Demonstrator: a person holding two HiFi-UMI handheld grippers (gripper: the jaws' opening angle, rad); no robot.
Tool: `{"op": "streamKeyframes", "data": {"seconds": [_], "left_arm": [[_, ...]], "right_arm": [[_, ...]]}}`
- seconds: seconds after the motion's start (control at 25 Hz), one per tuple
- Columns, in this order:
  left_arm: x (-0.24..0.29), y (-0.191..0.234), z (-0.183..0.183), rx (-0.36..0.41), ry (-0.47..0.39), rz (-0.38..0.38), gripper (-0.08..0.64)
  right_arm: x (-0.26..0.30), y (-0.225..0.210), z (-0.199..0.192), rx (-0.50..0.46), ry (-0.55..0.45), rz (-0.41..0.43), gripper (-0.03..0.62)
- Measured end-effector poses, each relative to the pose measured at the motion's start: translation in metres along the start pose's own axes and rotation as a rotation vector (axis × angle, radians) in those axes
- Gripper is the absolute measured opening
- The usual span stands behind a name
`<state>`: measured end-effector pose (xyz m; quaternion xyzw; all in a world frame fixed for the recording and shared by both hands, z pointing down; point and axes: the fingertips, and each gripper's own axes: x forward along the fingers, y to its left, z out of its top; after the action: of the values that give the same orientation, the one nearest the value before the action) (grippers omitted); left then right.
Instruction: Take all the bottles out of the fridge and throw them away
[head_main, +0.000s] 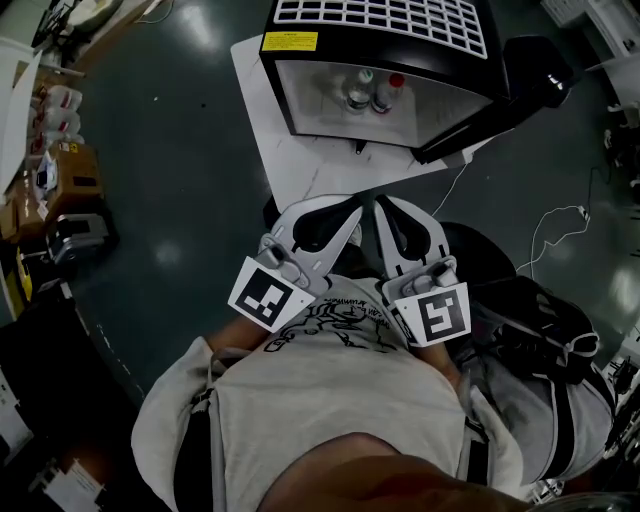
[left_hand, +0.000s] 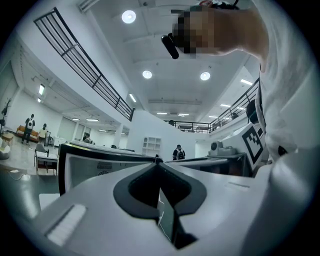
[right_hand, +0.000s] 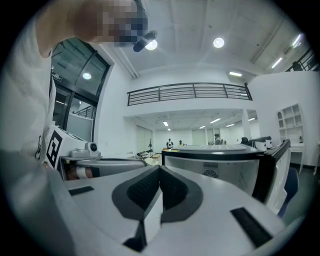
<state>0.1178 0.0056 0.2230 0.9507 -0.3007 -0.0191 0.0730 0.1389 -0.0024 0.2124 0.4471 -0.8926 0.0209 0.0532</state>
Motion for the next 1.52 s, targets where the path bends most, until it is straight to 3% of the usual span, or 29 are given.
{"op": "streamKeyframes", "data": {"seconds": [0.84,1.28,1.52], "left_arm": [[0.088,-0.008,-0.003,0.017,-0.001,0.089,0.011],[0.093,0.006,0.001,0.015,0.004,0.106,0.011],[0.09,0.017,-0.002,0.01,0.013,0.08,0.012]], "right_arm": [[-0.008,-0.086,-0.005,-0.016,-0.006,0.097,0.009],[0.004,-0.096,-0.008,-0.008,0.013,0.092,0.009],[0.012,-0.092,-0.005,0.015,-0.009,0.077,0.009]]}}
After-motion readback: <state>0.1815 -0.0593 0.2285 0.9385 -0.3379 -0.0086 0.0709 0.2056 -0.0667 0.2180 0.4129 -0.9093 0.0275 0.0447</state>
